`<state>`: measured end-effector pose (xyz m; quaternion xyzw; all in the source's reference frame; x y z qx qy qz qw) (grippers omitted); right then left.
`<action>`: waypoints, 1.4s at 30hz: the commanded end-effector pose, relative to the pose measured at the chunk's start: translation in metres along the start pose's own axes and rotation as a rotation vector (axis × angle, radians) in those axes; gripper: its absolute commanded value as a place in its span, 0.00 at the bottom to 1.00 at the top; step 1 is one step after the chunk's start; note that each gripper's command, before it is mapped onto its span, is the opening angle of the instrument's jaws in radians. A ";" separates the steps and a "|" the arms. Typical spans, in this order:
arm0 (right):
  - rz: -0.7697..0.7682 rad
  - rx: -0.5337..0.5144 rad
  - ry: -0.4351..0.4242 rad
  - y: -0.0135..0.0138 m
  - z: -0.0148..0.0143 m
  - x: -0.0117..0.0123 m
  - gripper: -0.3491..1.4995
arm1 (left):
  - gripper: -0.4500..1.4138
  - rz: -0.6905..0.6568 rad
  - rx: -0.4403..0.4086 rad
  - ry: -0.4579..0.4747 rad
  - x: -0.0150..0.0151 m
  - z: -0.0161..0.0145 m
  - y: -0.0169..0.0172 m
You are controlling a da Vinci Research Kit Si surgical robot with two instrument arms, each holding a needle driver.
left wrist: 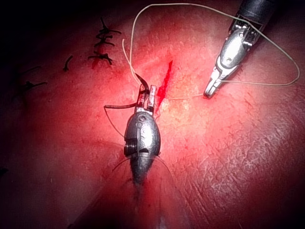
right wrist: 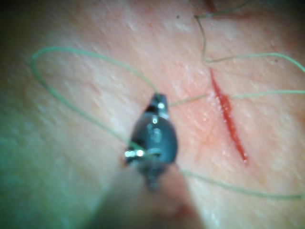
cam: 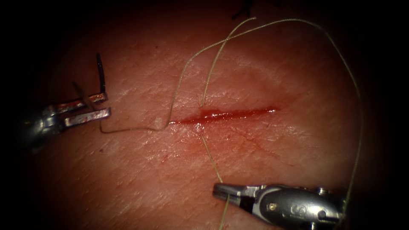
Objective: Wound Closure
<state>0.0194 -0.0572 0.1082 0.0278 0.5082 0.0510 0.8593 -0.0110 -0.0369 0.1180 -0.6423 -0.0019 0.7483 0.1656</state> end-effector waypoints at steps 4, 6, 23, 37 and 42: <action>-0.003 0.011 0.007 -0.0013 0.0004 0.0007 0.00 | 0.00 0.000 -0.001 0.001 -0.0005 0.0005 -0.0001; -0.003 0.012 0.007 -0.0014 0.0003 0.0009 0.00 | 0.00 0.000 -0.001 0.001 -0.0005 0.0006 0.0000; 0.014 -0.104 -0.023 -0.0001 0.0000 0.0008 0.93 | 0.00 -0.005 -0.057 0.000 0.0004 0.0021 0.0023; 0.066 -0.254 -0.028 -0.0013 -0.0134 -0.0017 0.98 | 0.00 0.007 -0.153 0.024 0.0079 0.0138 0.0025; 0.134 -0.449 -0.027 0.0012 -0.0205 -0.0023 0.98 | 0.00 0.026 -0.196 0.034 0.0094 0.0214 0.0026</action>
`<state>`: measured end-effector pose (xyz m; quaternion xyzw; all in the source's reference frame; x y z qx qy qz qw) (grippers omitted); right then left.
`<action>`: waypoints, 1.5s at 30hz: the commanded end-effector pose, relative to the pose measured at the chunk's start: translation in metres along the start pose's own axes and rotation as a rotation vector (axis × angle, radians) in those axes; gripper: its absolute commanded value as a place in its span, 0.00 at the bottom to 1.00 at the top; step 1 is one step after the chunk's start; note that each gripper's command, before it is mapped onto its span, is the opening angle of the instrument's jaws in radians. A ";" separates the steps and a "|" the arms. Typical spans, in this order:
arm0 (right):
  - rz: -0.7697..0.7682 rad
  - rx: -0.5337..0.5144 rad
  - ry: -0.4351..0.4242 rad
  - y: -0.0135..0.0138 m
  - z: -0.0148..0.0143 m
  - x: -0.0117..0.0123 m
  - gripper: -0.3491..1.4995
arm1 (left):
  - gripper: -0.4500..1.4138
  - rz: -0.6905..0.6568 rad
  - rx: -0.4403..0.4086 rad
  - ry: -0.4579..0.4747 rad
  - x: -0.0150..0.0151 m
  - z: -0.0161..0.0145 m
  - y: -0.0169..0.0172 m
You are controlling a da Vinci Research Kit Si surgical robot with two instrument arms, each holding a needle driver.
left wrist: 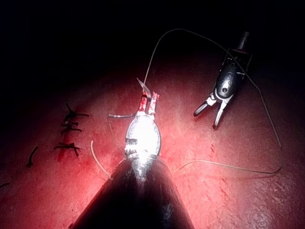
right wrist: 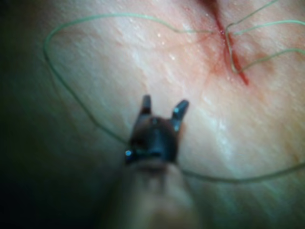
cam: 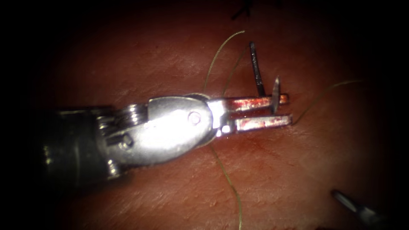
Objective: Wound Closure
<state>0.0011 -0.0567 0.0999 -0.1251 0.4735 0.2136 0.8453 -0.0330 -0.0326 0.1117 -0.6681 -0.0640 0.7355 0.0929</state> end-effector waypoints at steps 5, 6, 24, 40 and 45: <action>0.015 -0.103 -0.059 0.0035 -0.0024 -0.0011 0.98 | 0.00 0.022 -0.028 0.010 -0.0029 0.0061 -0.0018; 0.018 -0.096 -0.054 0.0033 -0.0023 -0.0012 0.98 | 0.00 0.038 -0.030 0.013 -0.0046 0.0073 -0.0027; 0.013 -0.015 -0.036 -0.0012 0.0022 -0.0002 0.99 | 0.93 -0.204 -0.025 -0.307 -0.0079 -0.0003 -0.0044; -0.005 0.025 -0.014 -0.0024 0.0045 0.0029 0.98 | 0.82 -0.175 -0.043 -0.332 -0.0039 -0.0078 0.0034; -0.019 0.036 -0.033 -0.0014 0.0063 0.0039 0.98 | 0.82 -0.202 -0.095 -0.300 -0.0032 -0.0038 0.0082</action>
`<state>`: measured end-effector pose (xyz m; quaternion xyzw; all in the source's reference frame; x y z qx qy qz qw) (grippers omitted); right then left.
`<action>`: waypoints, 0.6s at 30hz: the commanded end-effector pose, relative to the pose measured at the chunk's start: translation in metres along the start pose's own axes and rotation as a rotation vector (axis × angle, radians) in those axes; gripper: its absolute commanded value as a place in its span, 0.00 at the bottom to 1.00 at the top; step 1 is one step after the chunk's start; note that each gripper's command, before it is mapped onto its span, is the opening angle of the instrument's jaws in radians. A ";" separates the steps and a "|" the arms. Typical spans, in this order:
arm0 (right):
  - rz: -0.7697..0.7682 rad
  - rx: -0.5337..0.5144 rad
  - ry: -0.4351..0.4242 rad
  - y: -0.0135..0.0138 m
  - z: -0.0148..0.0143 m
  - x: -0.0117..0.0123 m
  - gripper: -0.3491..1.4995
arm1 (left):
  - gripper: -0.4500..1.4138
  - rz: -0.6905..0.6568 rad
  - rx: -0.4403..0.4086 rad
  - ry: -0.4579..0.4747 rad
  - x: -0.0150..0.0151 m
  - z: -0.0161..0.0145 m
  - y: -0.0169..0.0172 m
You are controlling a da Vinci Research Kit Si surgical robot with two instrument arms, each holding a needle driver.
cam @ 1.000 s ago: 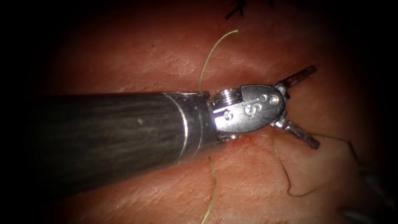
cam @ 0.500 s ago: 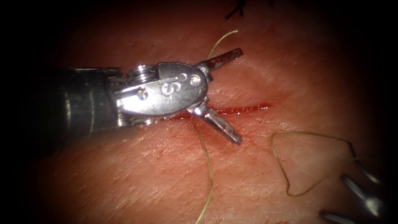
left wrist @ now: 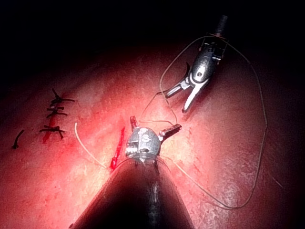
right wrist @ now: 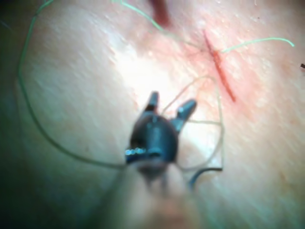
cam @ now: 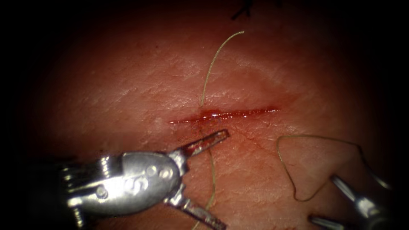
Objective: Wound Closure
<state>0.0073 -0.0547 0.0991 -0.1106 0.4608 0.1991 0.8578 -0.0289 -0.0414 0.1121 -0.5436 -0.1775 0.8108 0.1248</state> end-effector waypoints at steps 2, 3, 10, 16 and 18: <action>-0.005 -0.002 0.002 0.0001 0.0019 -0.0001 0.98 | 0.82 0.014 -0.034 -0.002 -0.0002 0.0019 0.0010; -0.004 -0.003 0.001 0.0002 0.0021 -0.0001 0.98 | 0.82 0.022 -0.049 -0.009 -0.0002 0.0024 0.0015; -0.005 -0.004 -0.001 0.0002 0.0026 -0.0002 0.98 | 0.82 0.015 -0.040 -0.111 -0.0008 0.0021 0.0013; -0.005 -0.006 -0.001 -0.0002 0.0028 -0.0001 0.97 | 0.82 -0.091 0.065 -0.206 -0.0024 -0.0006 0.0015; -0.006 -0.007 -0.001 -0.0003 0.0029 -0.0001 0.97 | 0.82 -0.111 0.098 -0.225 -0.0029 -0.0013 0.0017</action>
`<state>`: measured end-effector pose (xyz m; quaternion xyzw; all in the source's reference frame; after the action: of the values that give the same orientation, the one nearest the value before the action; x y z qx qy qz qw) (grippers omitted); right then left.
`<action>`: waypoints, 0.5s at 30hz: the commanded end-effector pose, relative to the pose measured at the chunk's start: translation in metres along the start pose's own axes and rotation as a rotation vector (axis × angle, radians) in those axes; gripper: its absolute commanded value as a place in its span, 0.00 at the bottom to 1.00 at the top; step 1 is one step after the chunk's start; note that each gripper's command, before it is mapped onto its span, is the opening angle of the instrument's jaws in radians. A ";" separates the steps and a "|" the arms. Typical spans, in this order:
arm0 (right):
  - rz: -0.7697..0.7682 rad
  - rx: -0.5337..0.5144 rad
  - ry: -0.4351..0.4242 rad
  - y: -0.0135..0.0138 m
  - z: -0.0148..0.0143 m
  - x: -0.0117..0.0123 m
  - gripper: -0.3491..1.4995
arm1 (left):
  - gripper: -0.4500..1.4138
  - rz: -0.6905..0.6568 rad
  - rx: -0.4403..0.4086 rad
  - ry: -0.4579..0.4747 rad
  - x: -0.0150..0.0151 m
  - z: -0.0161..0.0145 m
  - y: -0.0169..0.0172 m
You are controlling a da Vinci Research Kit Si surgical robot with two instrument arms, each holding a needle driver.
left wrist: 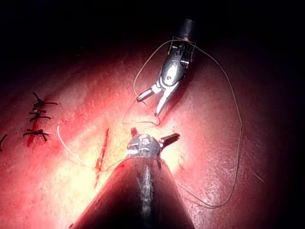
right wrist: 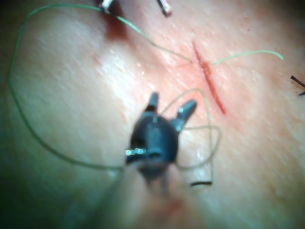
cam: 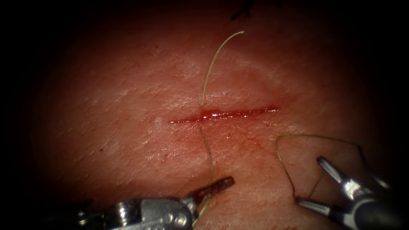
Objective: Wound Closure
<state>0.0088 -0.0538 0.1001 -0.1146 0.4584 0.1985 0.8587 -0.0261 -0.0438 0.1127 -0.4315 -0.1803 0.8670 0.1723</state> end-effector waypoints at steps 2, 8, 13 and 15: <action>-0.001 -0.001 0.003 -0.0006 0.0009 -0.0003 0.97 | 0.82 -0.028 0.031 -0.007 -0.0008 0.0002 -0.0003; -0.002 0.001 -0.002 -0.0011 0.0012 0.0000 0.97 | 0.78 -0.088 0.094 -0.053 -0.0032 0.0012 -0.0009; -0.002 0.002 -0.001 -0.0013 0.0011 0.0002 0.97 | 0.75 -0.138 0.138 -0.108 -0.0067 0.0038 -0.0015; -0.002 0.001 -0.001 -0.0013 0.0011 0.0002 0.97 | 0.69 -0.166 0.131 -0.119 -0.0075 0.0048 -0.0014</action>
<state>0.0097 -0.0544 0.1000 -0.1147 0.4569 0.1982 0.8596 -0.0252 -0.0469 0.1210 -0.3490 -0.1747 0.8820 0.2641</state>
